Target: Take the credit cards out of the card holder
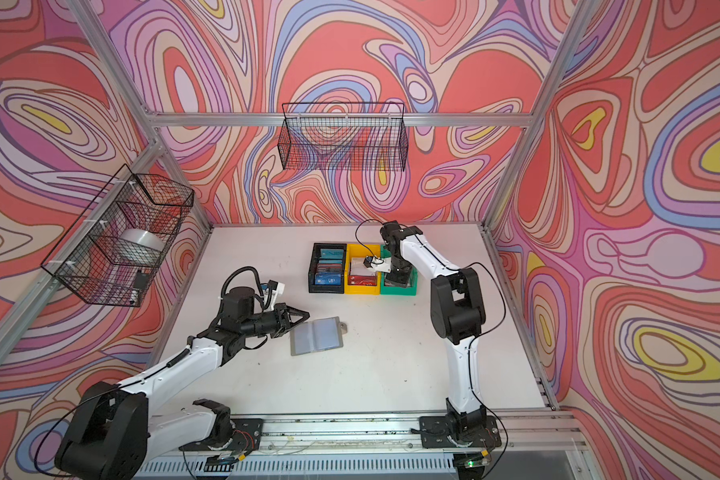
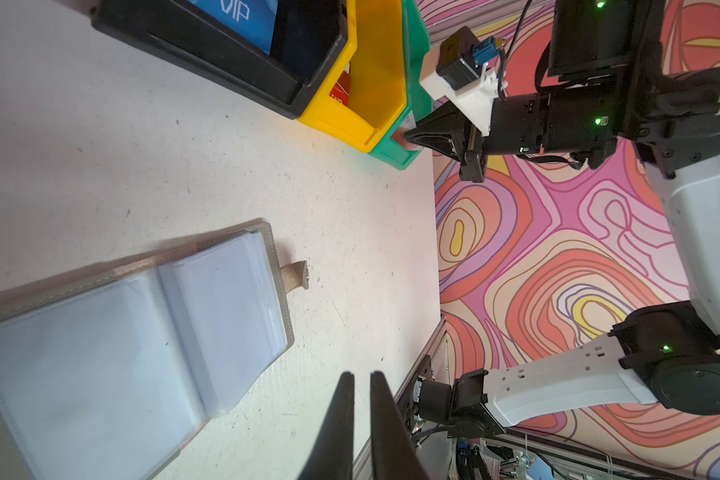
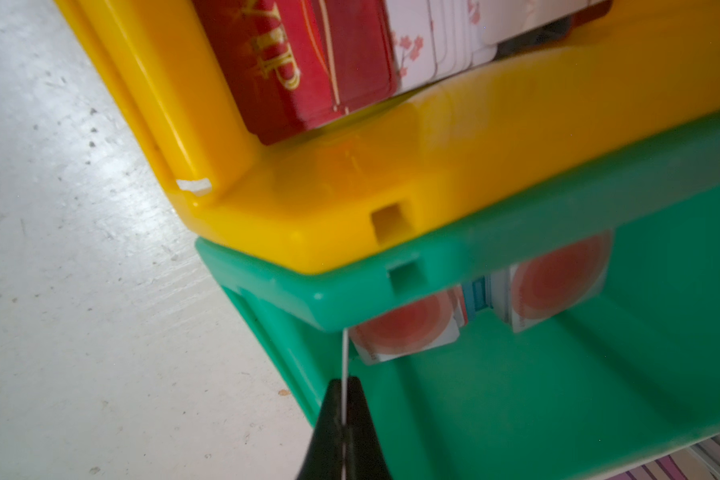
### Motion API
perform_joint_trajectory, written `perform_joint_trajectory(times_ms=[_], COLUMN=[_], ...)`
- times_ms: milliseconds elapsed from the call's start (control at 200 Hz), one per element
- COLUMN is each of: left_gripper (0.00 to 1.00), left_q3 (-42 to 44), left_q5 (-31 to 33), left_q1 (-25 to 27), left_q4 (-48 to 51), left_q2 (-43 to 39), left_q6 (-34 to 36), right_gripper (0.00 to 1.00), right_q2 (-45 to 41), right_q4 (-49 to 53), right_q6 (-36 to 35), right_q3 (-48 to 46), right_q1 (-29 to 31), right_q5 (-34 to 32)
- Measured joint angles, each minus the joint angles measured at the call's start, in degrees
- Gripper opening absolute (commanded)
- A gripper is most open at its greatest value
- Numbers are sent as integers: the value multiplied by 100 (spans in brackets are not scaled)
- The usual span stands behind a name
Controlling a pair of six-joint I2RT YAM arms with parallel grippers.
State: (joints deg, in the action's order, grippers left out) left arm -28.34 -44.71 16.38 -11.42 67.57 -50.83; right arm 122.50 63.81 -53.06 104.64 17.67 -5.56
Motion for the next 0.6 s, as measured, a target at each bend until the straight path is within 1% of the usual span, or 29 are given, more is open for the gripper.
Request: perform_joint_trajectory(times_ms=[175,255,305,426,546,601], left_gripper=[13,13,13,14,15,16], left_q3=[0,0,0,0,0,0], left_q5=[-2,-2,-2,-2,-2,-2], left_q1=[0,2,0,0,0,0], left_q4=[4,7,7,7,9,13], left_q2=[0,0,0,0,0,0], left_q6=[4,4,2,2,4,9], right_gripper=[22,41,47,54,57,60], right_q2=[-2,-2,-2,-2,-26,-90], right_q4=[-243,-428,-555,-898,-1309,-1488], right_q6=[186,243,310,448,656,798], right_q3=[0,0,0,-11,-39,-107], right_q1=[4,4,4,4,4,4], right_q5=[-66,-146,-227,-498,-772,-804])
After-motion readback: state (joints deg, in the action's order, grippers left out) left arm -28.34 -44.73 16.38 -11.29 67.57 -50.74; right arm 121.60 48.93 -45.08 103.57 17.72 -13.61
